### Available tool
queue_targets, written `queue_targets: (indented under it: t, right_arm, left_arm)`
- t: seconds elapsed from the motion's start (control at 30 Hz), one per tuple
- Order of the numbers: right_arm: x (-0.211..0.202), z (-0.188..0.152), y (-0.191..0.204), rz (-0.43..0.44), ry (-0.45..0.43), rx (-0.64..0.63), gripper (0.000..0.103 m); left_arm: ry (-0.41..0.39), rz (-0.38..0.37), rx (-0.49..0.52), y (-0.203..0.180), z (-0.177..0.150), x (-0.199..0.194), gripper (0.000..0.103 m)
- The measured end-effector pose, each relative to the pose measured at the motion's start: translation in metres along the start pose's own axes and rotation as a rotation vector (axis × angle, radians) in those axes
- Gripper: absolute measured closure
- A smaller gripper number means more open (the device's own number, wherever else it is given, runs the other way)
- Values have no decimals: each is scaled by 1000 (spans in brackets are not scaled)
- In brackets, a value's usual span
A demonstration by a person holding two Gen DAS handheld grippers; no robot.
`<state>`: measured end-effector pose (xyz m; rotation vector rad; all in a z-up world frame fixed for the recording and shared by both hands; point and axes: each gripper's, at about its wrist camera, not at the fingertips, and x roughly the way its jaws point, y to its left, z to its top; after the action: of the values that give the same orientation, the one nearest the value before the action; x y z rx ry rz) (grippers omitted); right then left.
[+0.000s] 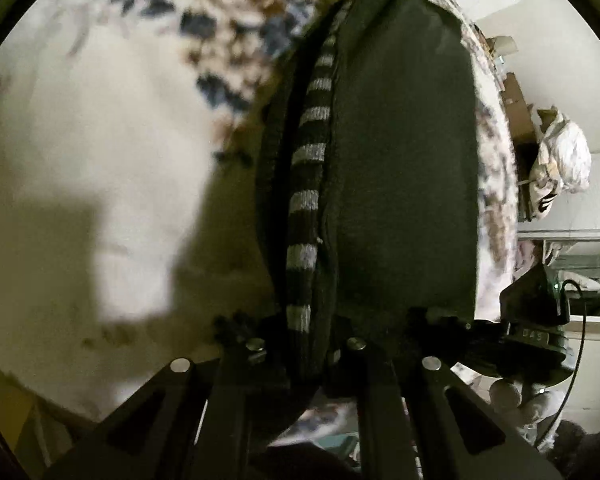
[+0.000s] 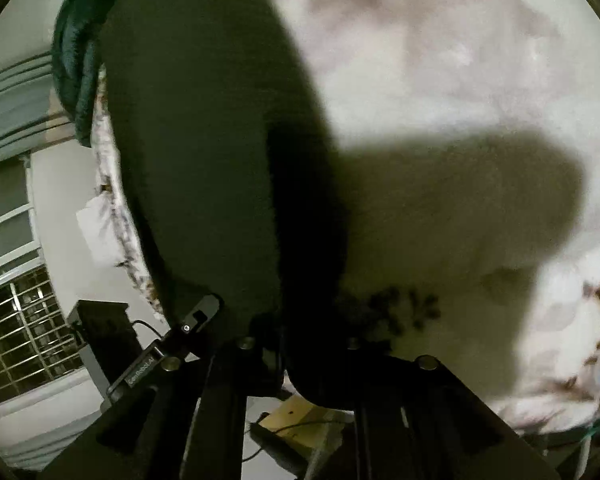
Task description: Fold small clothes
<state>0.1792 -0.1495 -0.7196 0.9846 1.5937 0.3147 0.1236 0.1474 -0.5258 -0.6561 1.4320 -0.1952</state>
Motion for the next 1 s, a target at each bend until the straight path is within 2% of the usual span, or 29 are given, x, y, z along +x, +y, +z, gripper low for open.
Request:
queue_targets:
  t: [0.17, 0.27, 0.37, 0.53, 0.63, 0.77, 0.83, 0.9, 0.97, 1.0]
  right_arm:
    - [-40, -7, 32, 85, -20, -35, 93]
    - [-78, 2, 47, 116, -54, -71, 93]
    - [-105, 25, 72, 154, -110, -90, 93]
    - [-150, 90, 100, 174, -216, -105, 93]
    - [-159, 148, 123, 189, -274, -94, 93]
    - [-156, 220, 146, 196, -317, -62, 93]
    - [-155, 258, 153, 202, -328, -38, 93]
    - [-148, 298, 159, 198, -322, -1, 93]
    - [-137, 323, 161, 213, -310, 38, 91]
    - [-134, 339, 163, 226, -305, 61, 88]
  left_arm:
    - [-48, -39, 41, -28, 16, -39, 96]
    - [-106, -64, 71, -50, 41, -58, 96]
    - [-170, -104, 93, -72, 83, -66, 96]
    - [-260, -144, 126, -81, 178, -70, 96]
    - [-281, -142, 133, -91, 234, -54, 96]
    - [-272, -118, 148, -97, 299, -27, 95]
    - [-243, -114, 128, -96, 329, -9, 94]
    - [-210, -148, 84, -90, 354, 5, 93]
    - [-186, -183, 37, -84, 374, 14, 90]
    - [-178, -211, 7, -80, 384, 17, 82]
